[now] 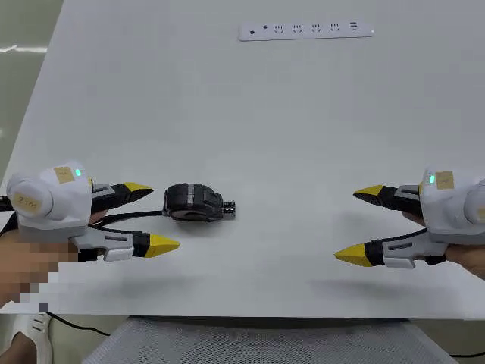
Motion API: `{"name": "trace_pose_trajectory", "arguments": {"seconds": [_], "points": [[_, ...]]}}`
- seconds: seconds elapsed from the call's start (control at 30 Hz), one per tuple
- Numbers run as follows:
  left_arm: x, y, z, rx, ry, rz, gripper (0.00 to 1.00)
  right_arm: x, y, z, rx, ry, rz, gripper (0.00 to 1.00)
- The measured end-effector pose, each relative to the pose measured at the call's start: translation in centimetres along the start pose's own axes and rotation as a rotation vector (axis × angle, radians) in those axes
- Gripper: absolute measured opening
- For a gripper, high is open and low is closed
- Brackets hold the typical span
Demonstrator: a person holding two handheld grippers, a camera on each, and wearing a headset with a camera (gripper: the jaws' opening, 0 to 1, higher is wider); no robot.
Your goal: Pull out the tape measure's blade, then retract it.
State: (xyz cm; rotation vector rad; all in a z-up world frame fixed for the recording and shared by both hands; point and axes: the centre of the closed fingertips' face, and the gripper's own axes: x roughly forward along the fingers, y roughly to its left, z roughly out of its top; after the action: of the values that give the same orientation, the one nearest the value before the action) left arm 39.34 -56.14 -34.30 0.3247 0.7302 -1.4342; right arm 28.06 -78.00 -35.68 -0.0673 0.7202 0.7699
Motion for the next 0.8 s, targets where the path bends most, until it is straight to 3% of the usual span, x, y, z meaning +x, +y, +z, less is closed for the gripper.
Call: {"name": "trace_pose_trajectory", "arguments": {"seconds": [0.47,0.8], "points": [[2.2,1.4,0.4,0.091,0.044,-0.042,0.50,1.6,-0.5,0.4,0.003,-0.011,0.030,0.65],[3.1,1.0,0.6,0.134,0.067,-0.072,0.39,1.8,-1.0,0.0,0.011,-0.009,0.031,0.62]]}}
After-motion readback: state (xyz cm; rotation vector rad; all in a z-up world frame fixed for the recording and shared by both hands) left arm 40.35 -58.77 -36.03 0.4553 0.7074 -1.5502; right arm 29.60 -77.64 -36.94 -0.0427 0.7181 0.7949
